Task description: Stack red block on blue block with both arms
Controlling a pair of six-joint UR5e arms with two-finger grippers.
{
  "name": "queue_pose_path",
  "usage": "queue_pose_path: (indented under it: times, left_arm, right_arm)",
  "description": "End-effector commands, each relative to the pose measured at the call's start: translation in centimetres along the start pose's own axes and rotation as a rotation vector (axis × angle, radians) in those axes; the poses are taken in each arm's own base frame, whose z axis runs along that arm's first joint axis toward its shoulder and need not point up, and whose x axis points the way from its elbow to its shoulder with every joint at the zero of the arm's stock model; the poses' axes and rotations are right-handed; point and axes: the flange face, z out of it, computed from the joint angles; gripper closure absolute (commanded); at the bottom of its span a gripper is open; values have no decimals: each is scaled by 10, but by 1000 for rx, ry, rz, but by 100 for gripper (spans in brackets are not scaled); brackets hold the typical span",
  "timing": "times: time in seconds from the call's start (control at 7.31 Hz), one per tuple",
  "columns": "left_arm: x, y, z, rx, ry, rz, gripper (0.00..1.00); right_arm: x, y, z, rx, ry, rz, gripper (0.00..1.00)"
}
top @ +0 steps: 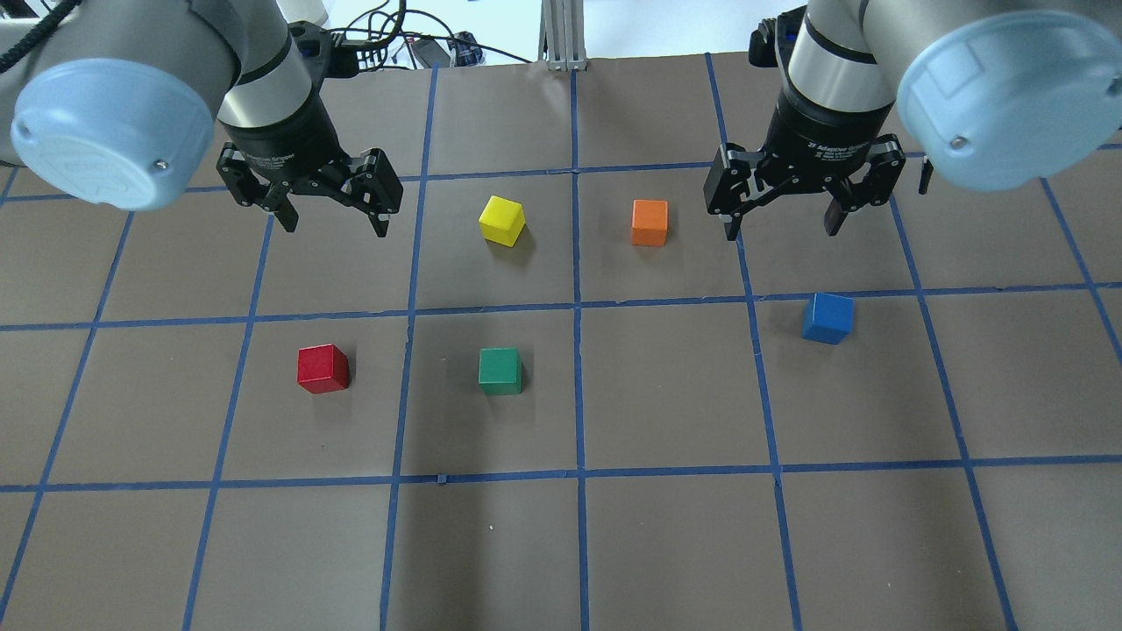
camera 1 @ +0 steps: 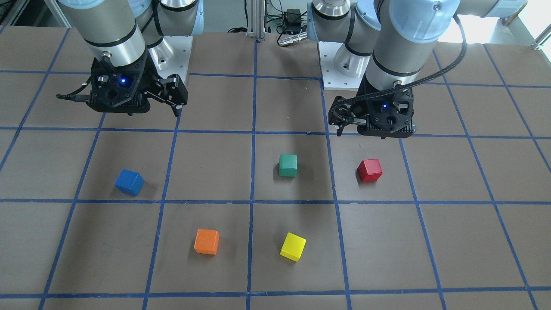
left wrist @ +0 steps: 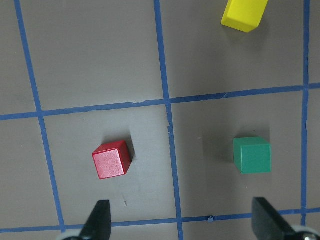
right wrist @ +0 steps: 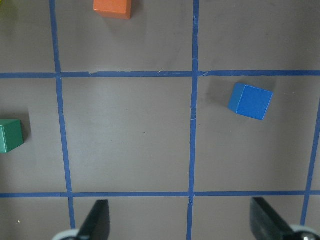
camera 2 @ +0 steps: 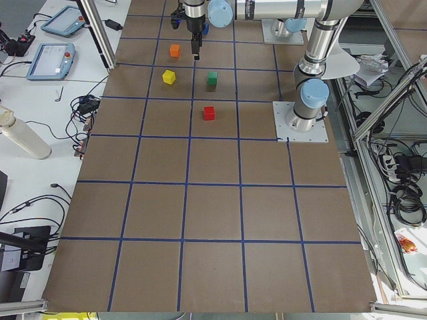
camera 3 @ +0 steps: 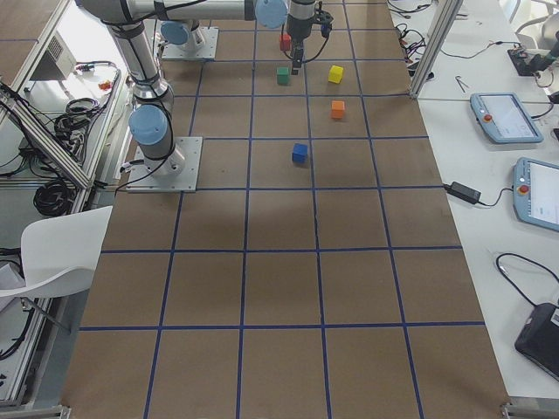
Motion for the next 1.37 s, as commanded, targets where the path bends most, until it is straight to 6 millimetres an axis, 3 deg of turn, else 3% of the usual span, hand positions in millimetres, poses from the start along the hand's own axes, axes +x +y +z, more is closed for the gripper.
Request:
queue_pose_path:
  times: [0.0, 0.55, 0.96, 1.09, 1.23]
  left_arm:
    - [0, 0, 1, -2, 0, 0, 0]
    - [0, 0, 1, -2, 0, 0, 0]
    - [-4, -2, 15, -53, -1, -6, 0]
    - [-15, -5, 23, -59, 2, -24, 0]
    - [-47, -7, 39, -86, 10, -87, 0]
  right_arm:
    - [0, 0, 0, 1, 1, 1, 0]
    - [0, -1, 0, 5, 1, 1, 0]
    - [0, 0, 5, -4, 2, 1, 0]
    - [-1, 0, 5, -6, -6, 1, 0]
    - [-1, 0, 6, -8, -9, 5, 0]
